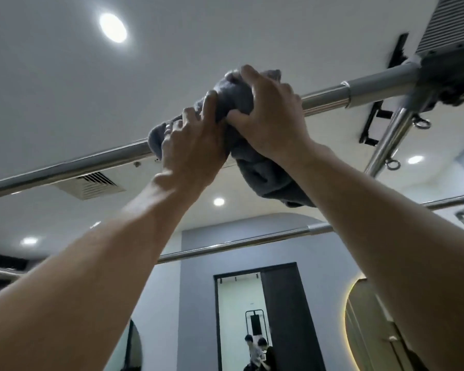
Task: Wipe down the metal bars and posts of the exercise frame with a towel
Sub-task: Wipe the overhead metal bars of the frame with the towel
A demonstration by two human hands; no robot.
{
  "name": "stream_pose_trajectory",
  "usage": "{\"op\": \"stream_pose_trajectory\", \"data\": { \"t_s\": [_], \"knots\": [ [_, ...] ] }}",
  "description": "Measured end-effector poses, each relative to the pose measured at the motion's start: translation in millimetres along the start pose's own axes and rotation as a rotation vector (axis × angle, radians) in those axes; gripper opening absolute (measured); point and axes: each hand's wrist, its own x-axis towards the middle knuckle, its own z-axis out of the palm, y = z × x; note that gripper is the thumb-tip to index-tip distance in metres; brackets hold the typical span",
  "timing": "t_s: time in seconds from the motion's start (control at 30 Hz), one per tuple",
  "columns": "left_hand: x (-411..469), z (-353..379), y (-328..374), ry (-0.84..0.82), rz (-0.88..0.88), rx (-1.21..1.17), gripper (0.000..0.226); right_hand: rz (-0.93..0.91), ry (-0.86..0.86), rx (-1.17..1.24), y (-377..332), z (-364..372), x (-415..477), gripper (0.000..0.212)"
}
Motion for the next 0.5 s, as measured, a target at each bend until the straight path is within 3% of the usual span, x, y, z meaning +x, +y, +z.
{"op": "stream_pose_trajectory", "data": {
  "t_s": [0.3, 0.4, 0.5],
  "knots": [
    [24.6, 10.0, 42.8, -0.004, 0.061, -0.242, 0.047, 0.126, 0.103, 0.007, 39.3, -26.3, 1.6, 0.049],
    [12.5, 22.1, 29.2, 0.070, -0.008, -0.243, 0.045, 0.027, 0.021, 0.052, 27.9, -16.6, -1.8, 0.051],
    [-15.1, 30.4, 34.2, 0.191, 0.032, -0.168, 0.051, 0.005, -0.021, 0.111, 42.7, -34.6, -20.3, 0.051]
  ]
}}
